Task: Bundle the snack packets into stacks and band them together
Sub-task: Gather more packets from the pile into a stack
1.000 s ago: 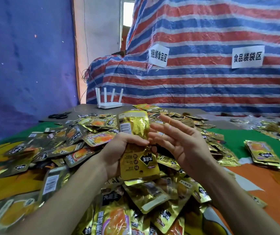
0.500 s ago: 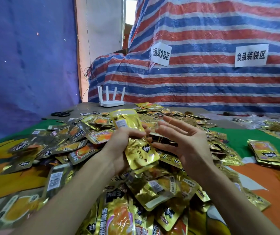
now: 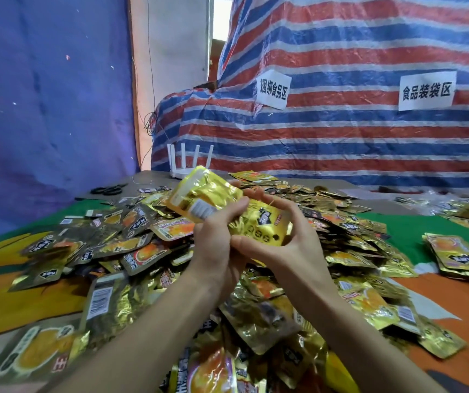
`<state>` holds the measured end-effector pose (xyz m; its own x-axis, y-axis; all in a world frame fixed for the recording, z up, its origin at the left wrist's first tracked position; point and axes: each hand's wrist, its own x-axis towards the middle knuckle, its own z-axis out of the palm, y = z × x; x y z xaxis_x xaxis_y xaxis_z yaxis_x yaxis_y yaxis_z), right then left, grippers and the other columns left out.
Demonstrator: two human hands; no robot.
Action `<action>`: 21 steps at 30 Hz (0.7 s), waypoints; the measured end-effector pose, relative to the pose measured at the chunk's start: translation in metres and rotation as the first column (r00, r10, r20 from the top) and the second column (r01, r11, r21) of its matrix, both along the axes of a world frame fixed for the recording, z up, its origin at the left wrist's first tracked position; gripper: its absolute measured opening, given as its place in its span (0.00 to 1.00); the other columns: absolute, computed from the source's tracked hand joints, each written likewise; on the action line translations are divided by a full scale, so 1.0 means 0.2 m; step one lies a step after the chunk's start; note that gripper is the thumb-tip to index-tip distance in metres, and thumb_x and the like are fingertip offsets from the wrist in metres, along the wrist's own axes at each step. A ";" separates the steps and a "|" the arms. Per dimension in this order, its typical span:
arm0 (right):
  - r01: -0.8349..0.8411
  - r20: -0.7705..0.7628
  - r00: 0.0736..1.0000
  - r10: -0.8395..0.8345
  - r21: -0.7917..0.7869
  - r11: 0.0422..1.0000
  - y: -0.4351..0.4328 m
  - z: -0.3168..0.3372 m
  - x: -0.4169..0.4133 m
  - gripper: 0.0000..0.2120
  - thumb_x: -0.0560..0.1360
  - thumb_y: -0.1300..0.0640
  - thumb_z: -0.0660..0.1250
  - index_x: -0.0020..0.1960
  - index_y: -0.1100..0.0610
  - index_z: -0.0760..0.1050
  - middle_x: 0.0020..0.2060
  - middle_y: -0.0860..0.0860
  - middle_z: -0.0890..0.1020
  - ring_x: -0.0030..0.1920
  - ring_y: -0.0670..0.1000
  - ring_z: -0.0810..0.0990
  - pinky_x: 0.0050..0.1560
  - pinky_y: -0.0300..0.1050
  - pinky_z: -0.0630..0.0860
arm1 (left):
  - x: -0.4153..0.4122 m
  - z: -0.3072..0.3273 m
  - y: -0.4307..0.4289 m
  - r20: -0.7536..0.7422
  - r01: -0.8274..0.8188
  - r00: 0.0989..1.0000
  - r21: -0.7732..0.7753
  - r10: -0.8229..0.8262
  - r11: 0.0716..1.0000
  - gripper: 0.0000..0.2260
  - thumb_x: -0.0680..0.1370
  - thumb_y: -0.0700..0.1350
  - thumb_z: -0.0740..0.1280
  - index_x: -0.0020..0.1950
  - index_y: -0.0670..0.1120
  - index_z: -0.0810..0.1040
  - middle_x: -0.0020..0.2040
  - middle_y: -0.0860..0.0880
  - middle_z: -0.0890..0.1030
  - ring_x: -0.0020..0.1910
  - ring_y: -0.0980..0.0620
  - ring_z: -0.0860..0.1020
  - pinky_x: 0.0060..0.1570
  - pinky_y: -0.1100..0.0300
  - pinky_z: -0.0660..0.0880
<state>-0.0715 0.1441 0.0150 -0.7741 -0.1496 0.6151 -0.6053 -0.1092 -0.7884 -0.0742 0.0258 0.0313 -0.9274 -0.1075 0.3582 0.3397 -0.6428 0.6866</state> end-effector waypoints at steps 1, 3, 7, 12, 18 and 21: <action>0.032 -0.024 0.999 -0.031 0.018 0.999 0.01 0.00 -0.01 0.31 0.63 0.65 0.83 0.62 0.46 0.78 0.57 0.40 0.84 0.59 0.40 0.82 0.55 0.37 0.80 | 0.00 -0.01 0.01 0.005 0.032 0.999 -0.017 -0.032 0.999 0.07 0.69 0.43 0.70 0.40 0.48 0.88 0.44 0.44 0.86 0.43 0.44 0.86 0.40 0.53 0.82; 0.025 -0.009 1.000 -0.024 0.033 0.999 0.04 0.00 -0.02 0.32 0.61 0.63 0.84 0.60 0.47 0.78 0.54 0.36 0.84 0.55 0.37 0.83 0.48 0.32 0.79 | 0.00 -0.02 0.01 0.003 0.072 0.997 -0.064 -0.072 0.995 0.09 0.71 0.44 0.68 0.45 0.47 0.88 0.49 0.45 0.87 0.49 0.44 0.86 0.44 0.53 0.82; -0.013 0.051 0.999 0.010 0.049 0.999 0.06 0.01 -0.04 0.32 0.56 0.57 0.84 0.58 0.52 0.79 0.50 0.47 0.86 0.50 0.49 0.87 0.48 0.48 0.85 | 0.01 -0.01 0.00 0.018 0.147 0.989 -0.091 -0.146 0.985 0.13 0.75 0.46 0.63 0.48 0.49 0.88 0.55 0.47 0.86 0.55 0.46 0.84 0.49 0.54 0.82; -0.062 0.173 0.983 0.063 -0.011 0.998 0.08 0.04 -0.07 0.15 0.64 0.52 0.75 0.50 0.55 0.84 0.45 0.52 0.86 0.49 0.56 0.86 0.50 0.54 0.81 | 0.00 0.00 -0.04 0.012 0.200 0.980 -0.093 -0.200 0.975 0.16 0.75 0.48 0.61 0.47 0.51 0.89 0.56 0.49 0.86 0.54 0.50 0.85 0.54 0.52 0.82; -0.143 0.302 0.946 0.122 0.049 0.989 0.11 0.05 -0.03 0.17 0.68 0.55 0.79 0.56 0.54 0.83 0.50 0.53 0.87 0.50 0.55 0.87 0.53 0.55 0.84 | -0.01 -0.01 -0.03 0.065 0.242 0.970 -0.128 -0.235 0.962 0.14 0.74 0.42 0.64 0.57 0.43 0.84 0.59 0.43 0.84 0.56 0.44 0.84 0.50 0.49 0.83; -0.140 0.367 0.924 0.108 0.060 0.988 0.15 0.07 -0.03 0.16 0.69 0.61 0.79 0.56 0.58 0.84 0.51 0.56 0.87 0.50 0.58 0.87 0.53 0.56 0.84 | -0.01 -0.02 -0.02 0.060 0.210 0.978 -0.216 -0.202 0.954 0.16 0.73 0.41 0.67 0.59 0.44 0.83 0.59 0.43 0.84 0.55 0.44 0.84 0.48 0.49 0.83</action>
<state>-0.0780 0.1744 0.0285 -0.9134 -0.2974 0.2780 -0.2632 -0.0896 -0.9606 -0.0771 0.0226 0.0265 -0.9342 0.1648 0.3163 0.1874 -0.5278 0.8284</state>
